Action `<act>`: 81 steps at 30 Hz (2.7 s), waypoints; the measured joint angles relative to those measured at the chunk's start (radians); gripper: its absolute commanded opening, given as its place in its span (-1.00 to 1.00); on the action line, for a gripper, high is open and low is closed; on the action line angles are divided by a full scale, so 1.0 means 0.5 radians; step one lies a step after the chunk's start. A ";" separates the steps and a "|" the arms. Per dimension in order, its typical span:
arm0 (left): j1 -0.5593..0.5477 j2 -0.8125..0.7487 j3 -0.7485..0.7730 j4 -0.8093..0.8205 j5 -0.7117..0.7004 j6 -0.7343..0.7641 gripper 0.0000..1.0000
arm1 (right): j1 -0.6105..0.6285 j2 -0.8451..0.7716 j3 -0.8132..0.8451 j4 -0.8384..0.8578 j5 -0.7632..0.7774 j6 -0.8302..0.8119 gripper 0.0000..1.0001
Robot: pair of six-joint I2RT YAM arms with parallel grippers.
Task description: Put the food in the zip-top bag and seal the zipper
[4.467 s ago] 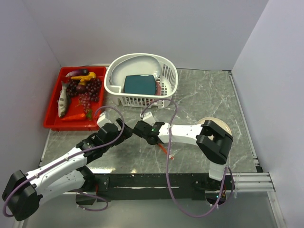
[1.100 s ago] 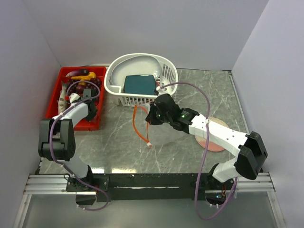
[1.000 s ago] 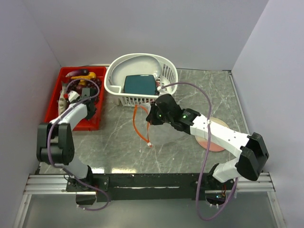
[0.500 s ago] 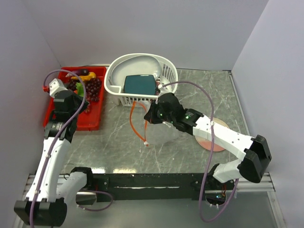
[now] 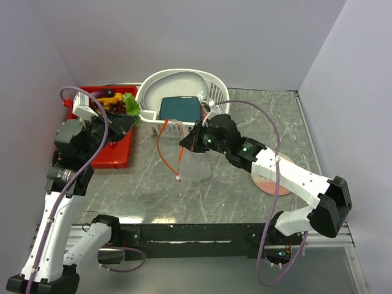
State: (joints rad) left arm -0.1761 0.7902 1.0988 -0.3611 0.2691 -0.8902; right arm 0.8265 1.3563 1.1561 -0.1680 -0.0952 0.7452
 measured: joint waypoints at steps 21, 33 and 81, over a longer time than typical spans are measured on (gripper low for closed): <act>-0.581 0.182 0.014 0.225 -0.064 -0.307 -0.98 | -0.092 0.314 0.294 0.201 -0.089 0.166 -1.00; -0.733 0.252 -0.294 0.192 -0.252 -0.557 -0.88 | 0.014 -0.010 0.085 0.233 0.214 0.082 -1.00; 0.845 1.710 0.324 0.002 -1.157 0.488 0.70 | 0.050 -0.606 -0.449 -0.108 0.258 -0.291 -1.00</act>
State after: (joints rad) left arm 0.2462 1.6451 1.2610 -0.3603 -0.3092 -0.6464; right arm 0.8516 1.0534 0.9318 -0.2222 0.0338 0.5999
